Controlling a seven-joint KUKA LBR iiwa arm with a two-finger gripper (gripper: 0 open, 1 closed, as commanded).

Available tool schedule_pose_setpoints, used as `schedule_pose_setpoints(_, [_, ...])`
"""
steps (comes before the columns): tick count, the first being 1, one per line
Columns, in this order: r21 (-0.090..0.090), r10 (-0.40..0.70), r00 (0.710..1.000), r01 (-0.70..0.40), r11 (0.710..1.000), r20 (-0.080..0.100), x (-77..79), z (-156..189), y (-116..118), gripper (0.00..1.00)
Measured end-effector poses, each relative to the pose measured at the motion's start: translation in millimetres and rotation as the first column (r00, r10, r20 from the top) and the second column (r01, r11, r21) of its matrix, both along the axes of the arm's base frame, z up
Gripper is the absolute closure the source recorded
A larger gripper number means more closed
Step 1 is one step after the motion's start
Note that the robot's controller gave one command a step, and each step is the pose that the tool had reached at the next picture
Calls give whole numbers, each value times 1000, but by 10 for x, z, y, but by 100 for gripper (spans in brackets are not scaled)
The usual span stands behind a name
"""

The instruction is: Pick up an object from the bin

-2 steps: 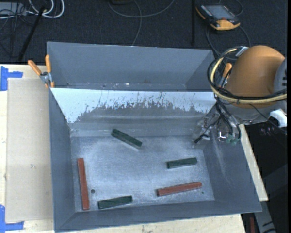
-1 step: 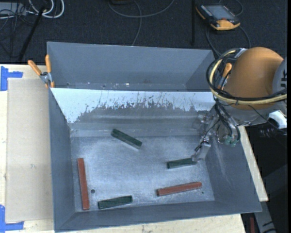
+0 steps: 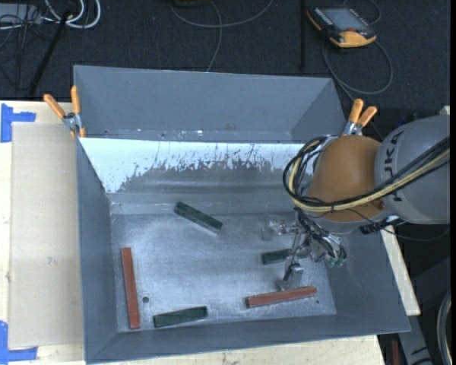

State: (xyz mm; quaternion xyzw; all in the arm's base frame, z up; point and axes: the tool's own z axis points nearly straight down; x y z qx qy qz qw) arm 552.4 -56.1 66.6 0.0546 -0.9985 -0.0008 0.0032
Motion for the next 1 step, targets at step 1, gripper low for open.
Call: schedule_pose_setpoints(1, [0, -2, 1000, 2, 1000, 5, 17, 32, -5, 100])
